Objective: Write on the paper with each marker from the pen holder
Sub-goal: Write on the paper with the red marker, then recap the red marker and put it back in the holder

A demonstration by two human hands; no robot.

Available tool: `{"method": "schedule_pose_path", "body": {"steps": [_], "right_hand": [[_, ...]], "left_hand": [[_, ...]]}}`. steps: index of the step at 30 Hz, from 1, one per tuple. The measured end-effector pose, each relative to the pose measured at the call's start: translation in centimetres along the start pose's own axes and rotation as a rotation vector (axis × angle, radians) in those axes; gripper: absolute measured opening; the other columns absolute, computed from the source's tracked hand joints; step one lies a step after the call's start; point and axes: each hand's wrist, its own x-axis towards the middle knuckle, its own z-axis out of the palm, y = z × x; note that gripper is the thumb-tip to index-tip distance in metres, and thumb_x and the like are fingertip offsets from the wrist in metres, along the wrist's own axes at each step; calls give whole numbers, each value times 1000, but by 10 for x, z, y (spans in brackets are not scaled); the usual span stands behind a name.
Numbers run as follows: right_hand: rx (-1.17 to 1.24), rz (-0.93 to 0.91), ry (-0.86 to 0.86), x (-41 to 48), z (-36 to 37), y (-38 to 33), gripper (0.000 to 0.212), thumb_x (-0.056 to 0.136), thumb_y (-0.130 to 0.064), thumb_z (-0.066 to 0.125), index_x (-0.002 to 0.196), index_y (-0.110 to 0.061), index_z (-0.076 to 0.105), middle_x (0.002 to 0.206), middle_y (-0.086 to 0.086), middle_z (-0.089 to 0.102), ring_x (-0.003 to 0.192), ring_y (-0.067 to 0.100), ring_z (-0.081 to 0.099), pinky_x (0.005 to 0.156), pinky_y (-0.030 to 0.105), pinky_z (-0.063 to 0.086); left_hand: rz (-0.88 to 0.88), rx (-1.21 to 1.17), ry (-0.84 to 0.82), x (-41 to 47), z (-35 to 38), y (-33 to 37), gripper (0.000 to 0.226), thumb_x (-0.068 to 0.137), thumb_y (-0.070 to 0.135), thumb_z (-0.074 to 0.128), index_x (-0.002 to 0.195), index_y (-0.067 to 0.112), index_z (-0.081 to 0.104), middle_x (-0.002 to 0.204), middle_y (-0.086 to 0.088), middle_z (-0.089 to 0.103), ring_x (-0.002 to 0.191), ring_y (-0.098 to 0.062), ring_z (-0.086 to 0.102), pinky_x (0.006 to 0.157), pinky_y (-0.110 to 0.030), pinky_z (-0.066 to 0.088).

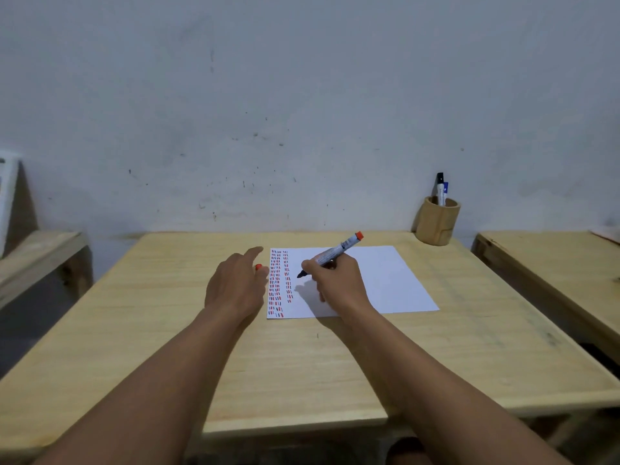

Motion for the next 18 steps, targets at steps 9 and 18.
{"method": "schedule_pose_path", "body": {"steps": [9, 18], "right_hand": [[276, 75, 4, 1, -22, -16, 17, 90, -9, 61, 76, -5, 70, 68, 7, 61, 53, 16, 54, 49, 27, 48], [497, 111, 62, 2, -45, -40, 18, 94, -11, 61, 84, -1, 71, 70, 8, 60, 55, 14, 53, 52, 25, 47]], "left_hand": [[-22, -194, 80, 4, -6, 12, 16, 92, 13, 62, 99, 20, 75, 94, 4, 74, 74, -12, 64, 68, -29, 51], [-80, -798, 40, 6, -18, 71, 8, 91, 21, 69, 92, 22, 76, 88, 9, 78, 74, -11, 63, 65, -27, 47]]}}
